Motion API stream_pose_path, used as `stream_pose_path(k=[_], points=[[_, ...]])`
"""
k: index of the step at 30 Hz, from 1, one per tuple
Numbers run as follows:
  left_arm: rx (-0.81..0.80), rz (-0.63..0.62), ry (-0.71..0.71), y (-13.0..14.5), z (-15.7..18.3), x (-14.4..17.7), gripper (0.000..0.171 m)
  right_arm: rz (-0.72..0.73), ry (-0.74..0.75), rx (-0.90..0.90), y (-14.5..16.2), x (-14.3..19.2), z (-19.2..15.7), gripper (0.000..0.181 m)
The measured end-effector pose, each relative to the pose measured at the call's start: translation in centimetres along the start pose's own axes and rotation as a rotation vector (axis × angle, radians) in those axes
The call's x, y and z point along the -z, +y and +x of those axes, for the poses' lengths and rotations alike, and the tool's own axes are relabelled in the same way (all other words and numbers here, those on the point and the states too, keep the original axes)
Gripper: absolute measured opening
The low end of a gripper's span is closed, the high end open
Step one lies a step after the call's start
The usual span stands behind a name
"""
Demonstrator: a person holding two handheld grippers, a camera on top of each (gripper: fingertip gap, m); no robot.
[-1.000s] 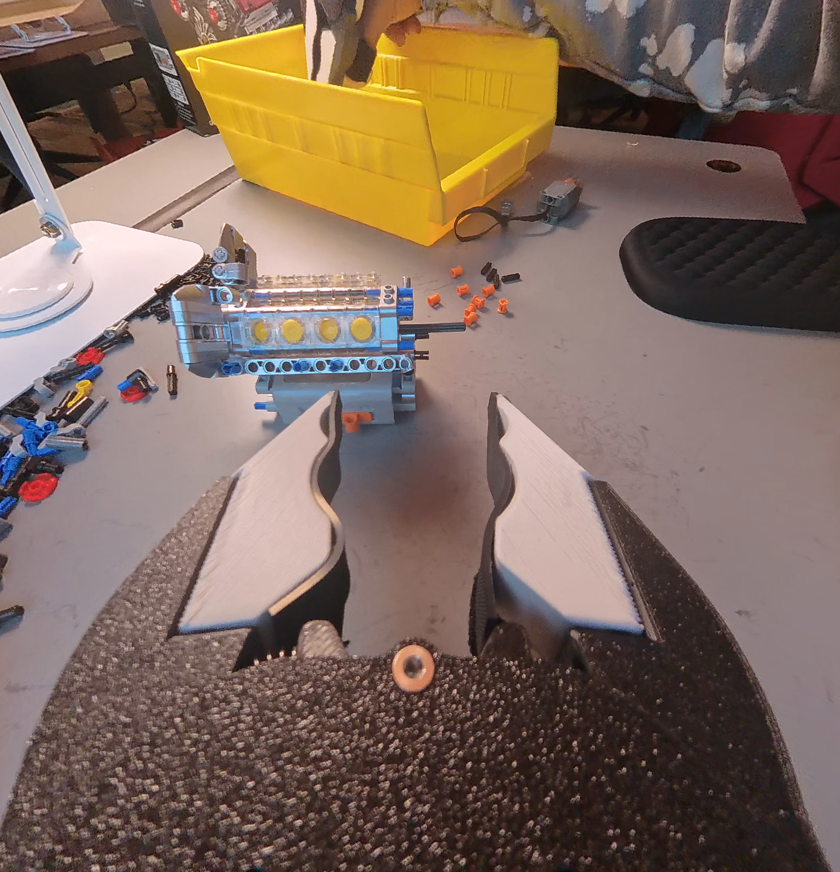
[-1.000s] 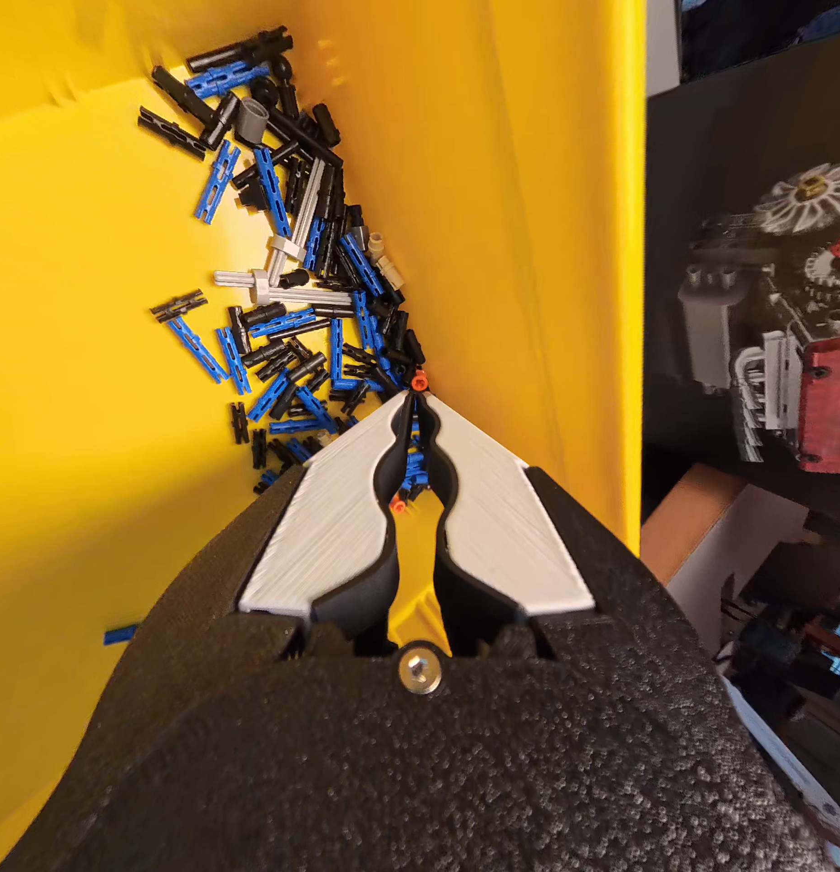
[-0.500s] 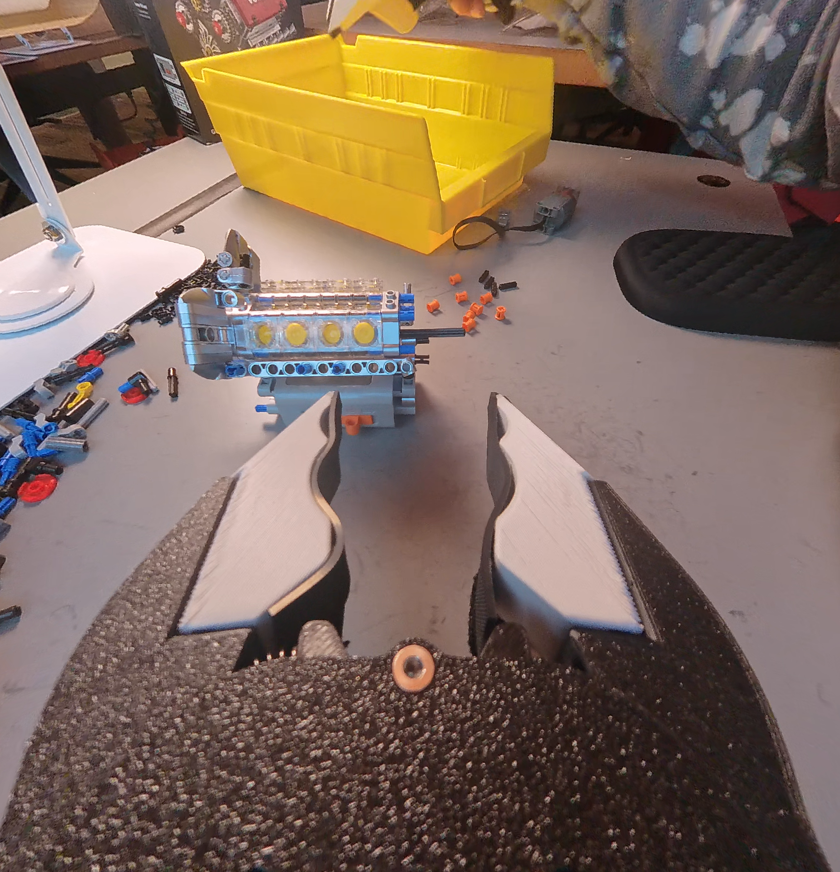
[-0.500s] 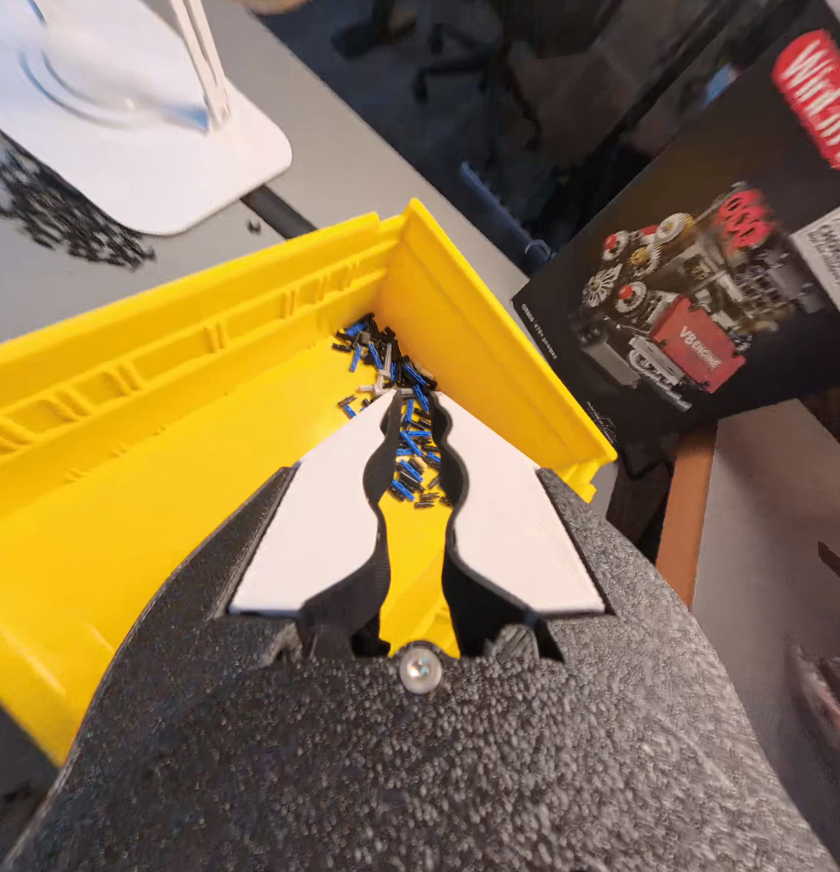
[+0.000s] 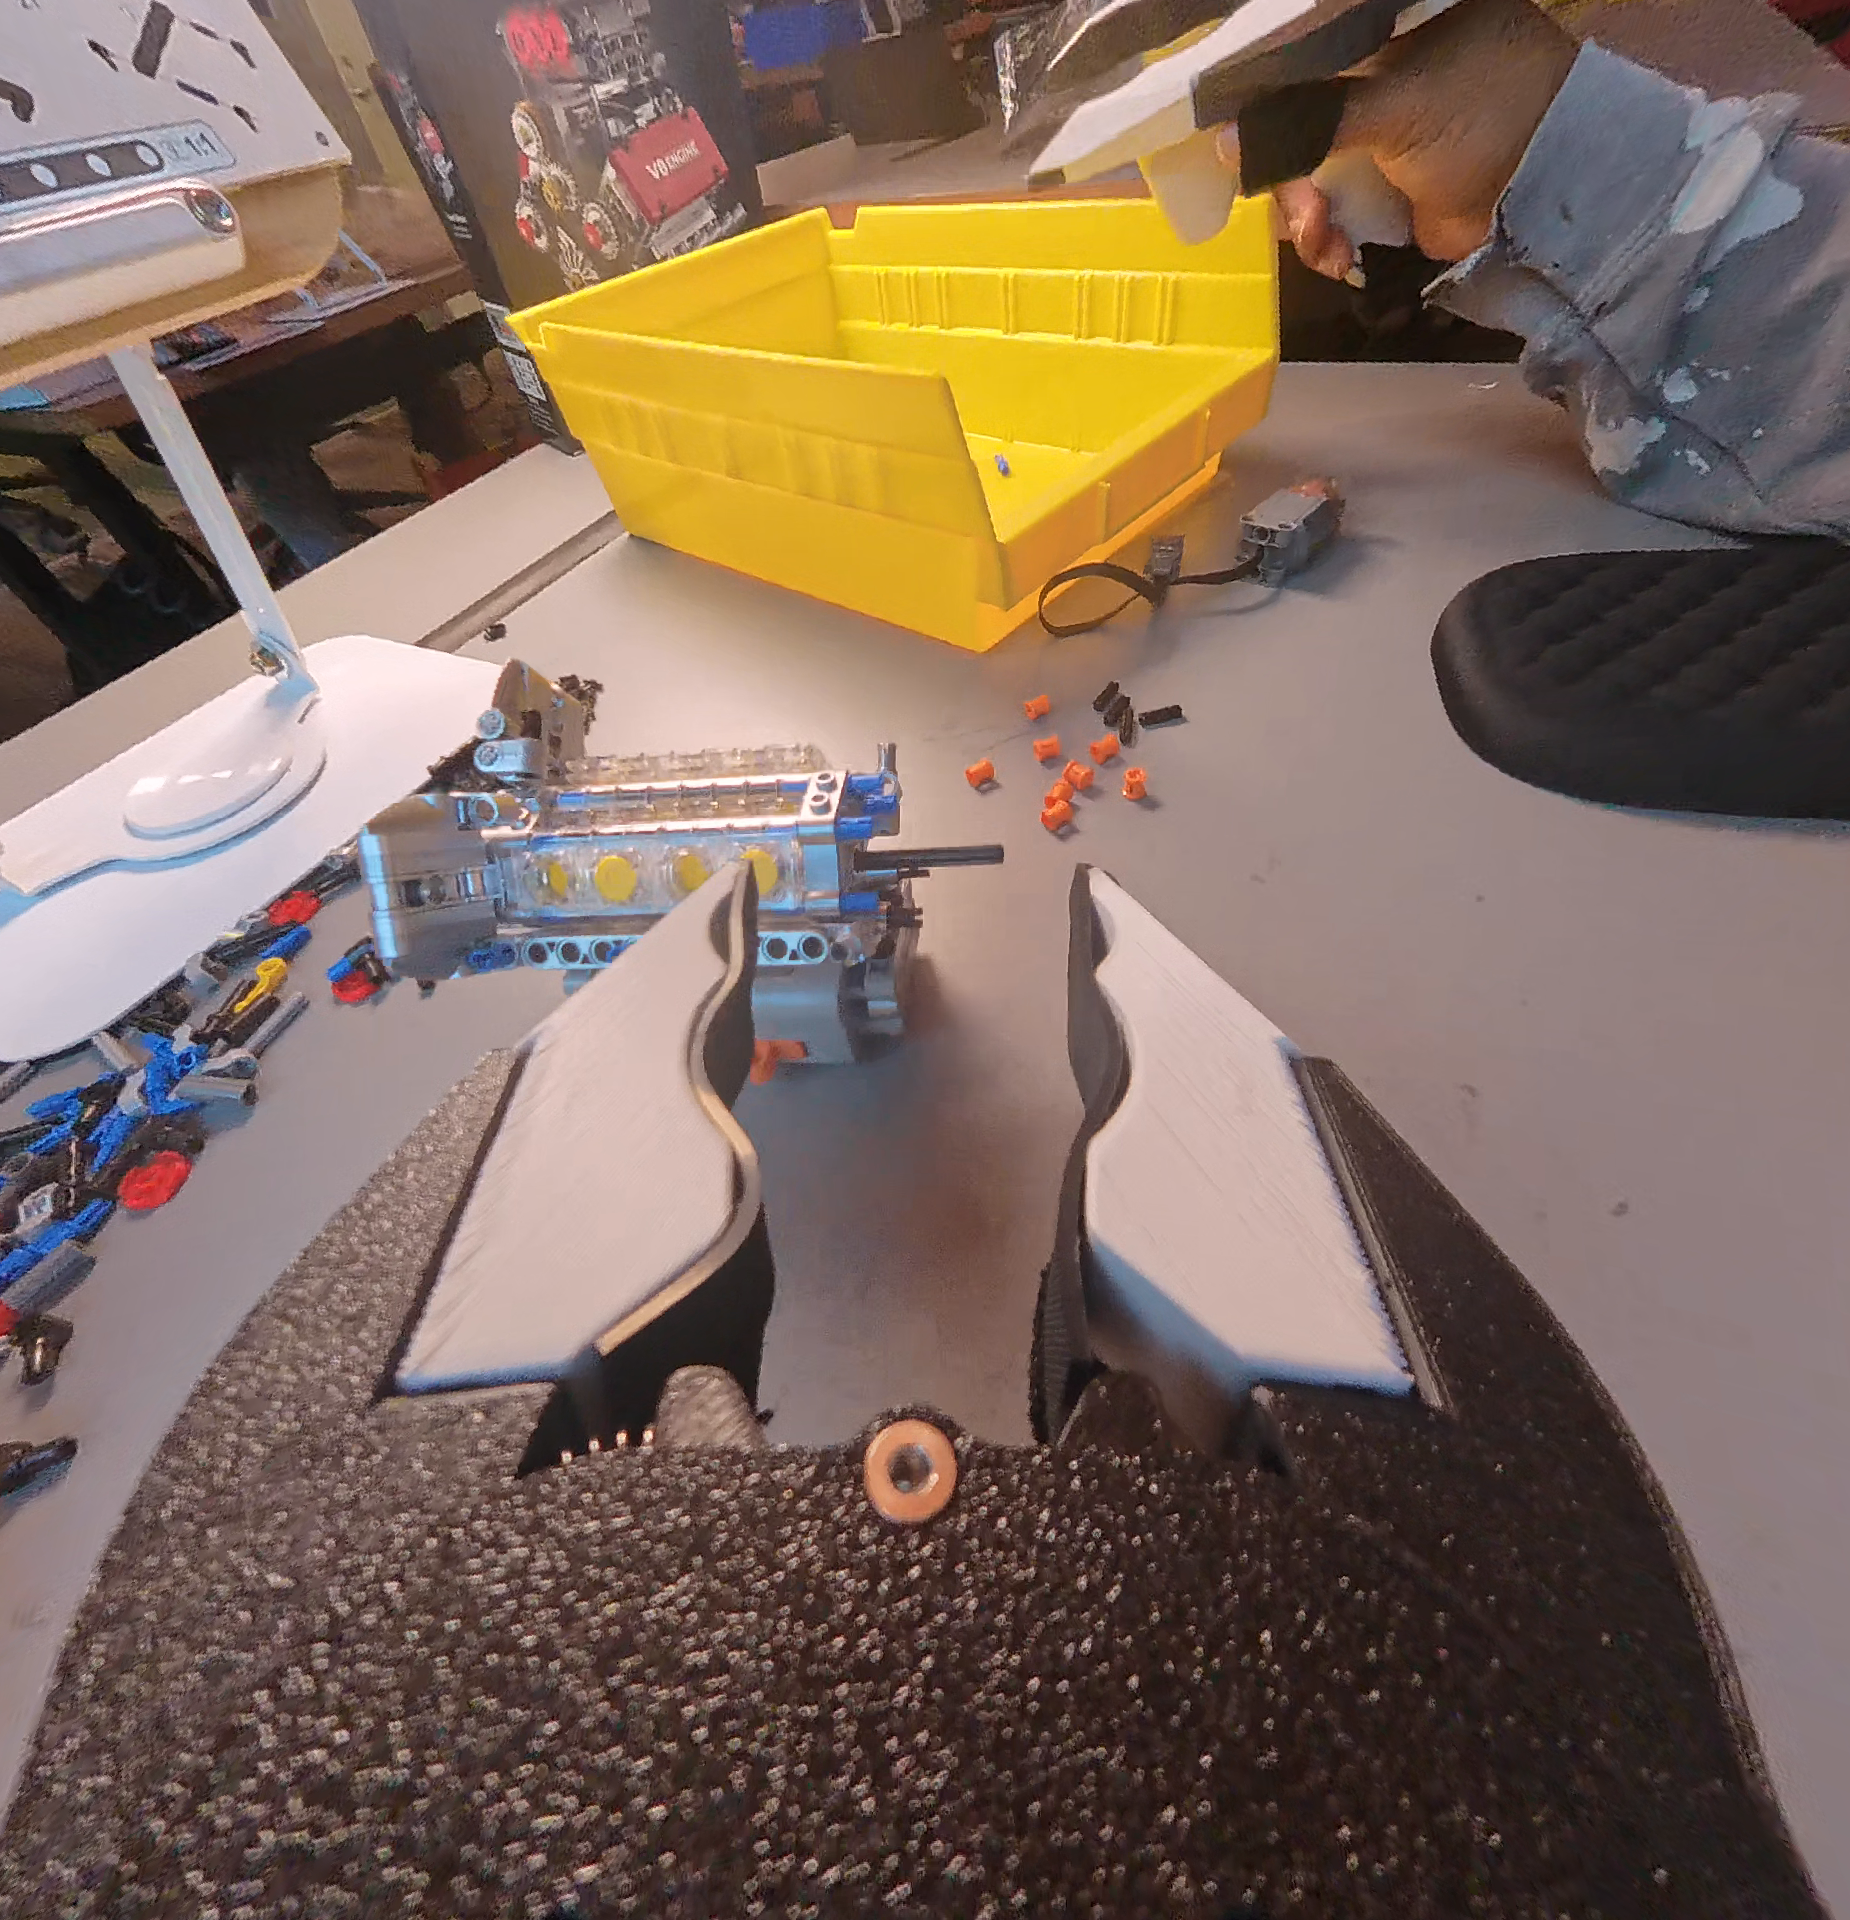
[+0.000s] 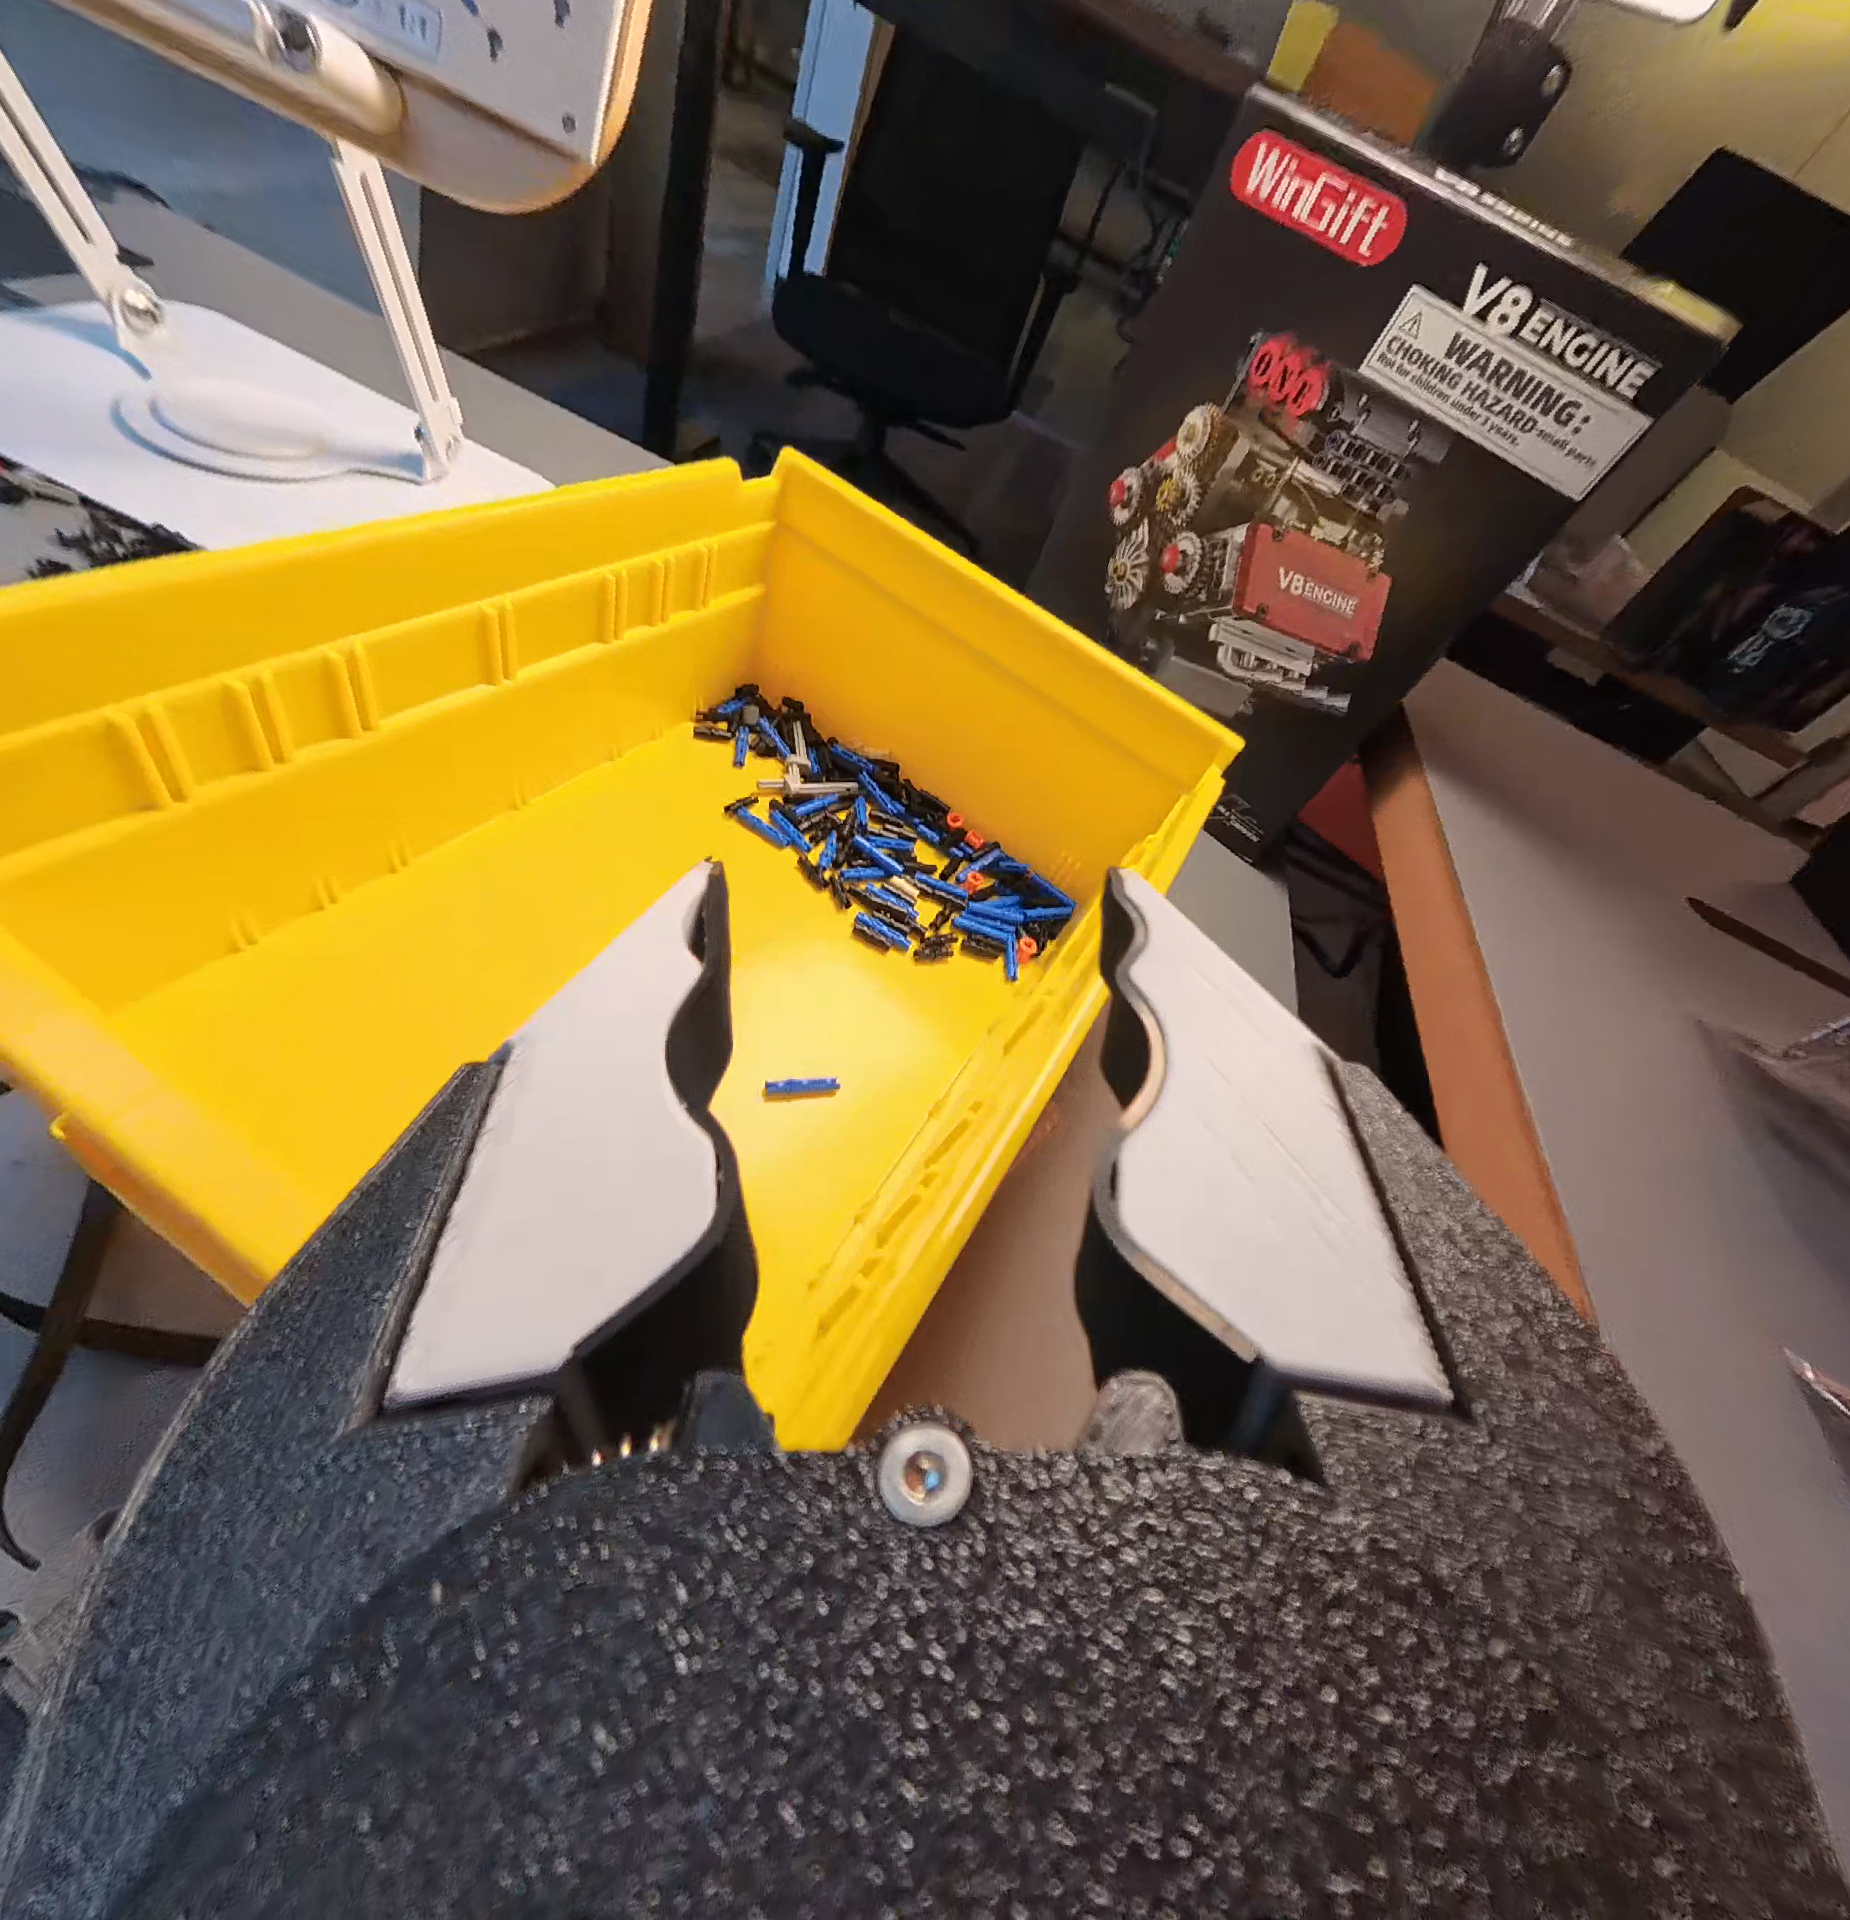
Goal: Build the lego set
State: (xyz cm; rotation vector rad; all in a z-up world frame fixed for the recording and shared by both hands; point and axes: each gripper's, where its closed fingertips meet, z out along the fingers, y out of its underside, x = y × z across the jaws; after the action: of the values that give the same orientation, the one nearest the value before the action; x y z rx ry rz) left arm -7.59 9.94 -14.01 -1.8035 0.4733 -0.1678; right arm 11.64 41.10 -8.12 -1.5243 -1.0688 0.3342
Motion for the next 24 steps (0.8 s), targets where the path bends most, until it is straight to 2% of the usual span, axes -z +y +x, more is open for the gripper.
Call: stream_pose_path(k=[2,3,6,10,15,21,24], points=[[-0.033,-0.013,-0.032,0.1,-0.1,-0.4,0.058,-0.086,-0.016,-0.007,1.7,-0.3,-0.1,0.083],[-0.046,-0.016,-0.056,0.2,-0.5,-0.4,0.058,-0.127,-0.003,0.005,2.5,-0.3,0.1,0.082],[-0.021,0.001,-0.106,0.2,-1.9,0.0,0.056,-0.197,0.013,0.057,4.0,-0.2,0.3,0.070],[0.053,0.047,-0.134,-0.3,-3.4,0.5,0.053,-0.226,0.082,0.092,4.1,0.0,0.6,0.061],[0.086,0.067,-0.123,-0.4,-3.7,0.6,0.053,-0.241,0.157,0.169,4.4,-0.2,0.7,0.060],[0.118,0.117,-0.107,-0.9,-3.9,1.3,0.053,-0.212,0.185,0.148,4.1,-0.2,1.1,0.052],[0.113,0.100,-0.138,-0.6,-4.1,1.6,0.053,-0.119,0.319,0.203,2.3,0.8,2.8,0.050]])
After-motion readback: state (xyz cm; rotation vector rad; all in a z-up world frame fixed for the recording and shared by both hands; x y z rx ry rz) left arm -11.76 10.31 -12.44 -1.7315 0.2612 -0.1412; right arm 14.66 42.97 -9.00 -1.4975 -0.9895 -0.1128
